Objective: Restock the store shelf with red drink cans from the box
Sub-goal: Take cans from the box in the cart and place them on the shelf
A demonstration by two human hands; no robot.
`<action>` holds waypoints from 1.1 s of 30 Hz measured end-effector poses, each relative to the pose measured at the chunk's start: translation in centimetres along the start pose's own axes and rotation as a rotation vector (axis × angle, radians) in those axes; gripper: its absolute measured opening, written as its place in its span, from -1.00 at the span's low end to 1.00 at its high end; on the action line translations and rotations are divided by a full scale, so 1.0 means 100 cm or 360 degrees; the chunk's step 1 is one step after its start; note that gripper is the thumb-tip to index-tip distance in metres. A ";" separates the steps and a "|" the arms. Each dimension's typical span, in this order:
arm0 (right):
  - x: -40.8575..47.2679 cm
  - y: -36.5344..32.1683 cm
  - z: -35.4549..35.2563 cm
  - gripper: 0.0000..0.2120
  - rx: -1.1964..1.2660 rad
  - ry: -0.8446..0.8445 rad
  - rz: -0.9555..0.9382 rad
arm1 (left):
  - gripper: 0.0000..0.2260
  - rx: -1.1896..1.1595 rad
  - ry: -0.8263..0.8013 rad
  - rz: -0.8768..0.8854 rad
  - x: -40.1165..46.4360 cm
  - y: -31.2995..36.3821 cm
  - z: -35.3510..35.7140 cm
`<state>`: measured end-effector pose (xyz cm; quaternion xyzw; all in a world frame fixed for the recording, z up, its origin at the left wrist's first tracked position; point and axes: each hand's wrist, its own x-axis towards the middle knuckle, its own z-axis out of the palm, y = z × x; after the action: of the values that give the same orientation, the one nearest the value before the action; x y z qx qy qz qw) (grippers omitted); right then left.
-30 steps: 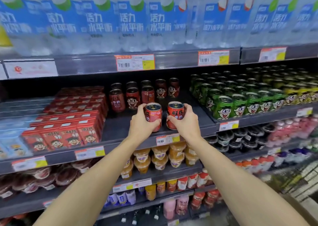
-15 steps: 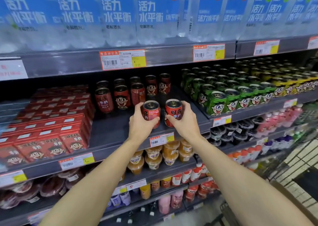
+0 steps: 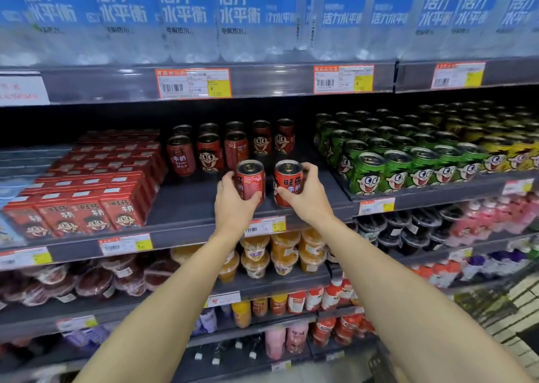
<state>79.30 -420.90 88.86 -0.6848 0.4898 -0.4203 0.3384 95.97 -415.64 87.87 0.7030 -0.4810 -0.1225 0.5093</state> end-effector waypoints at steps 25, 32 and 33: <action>0.010 0.012 -0.011 -0.32 -0.0015 -0.0070 -0.0109 | -0.50 0.0119 -0.0038 -0.0002 0.035 0.010 0.023; 0.007 0.013 -0.008 -0.30 -0.0003 -0.0034 -0.0099 | -0.57 0.0106 -0.0012 -0.0116 0.043 0.025 0.034; 0.007 0.013 -0.008 -0.30 -0.0005 -0.0033 -0.0098 | -0.58 0.0110 -0.0008 -0.0130 0.045 0.026 0.036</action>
<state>78.23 -421.99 88.23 -0.7043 0.4656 -0.4227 0.3293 94.42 -421.43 89.87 0.7390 -0.4571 -0.1281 0.4781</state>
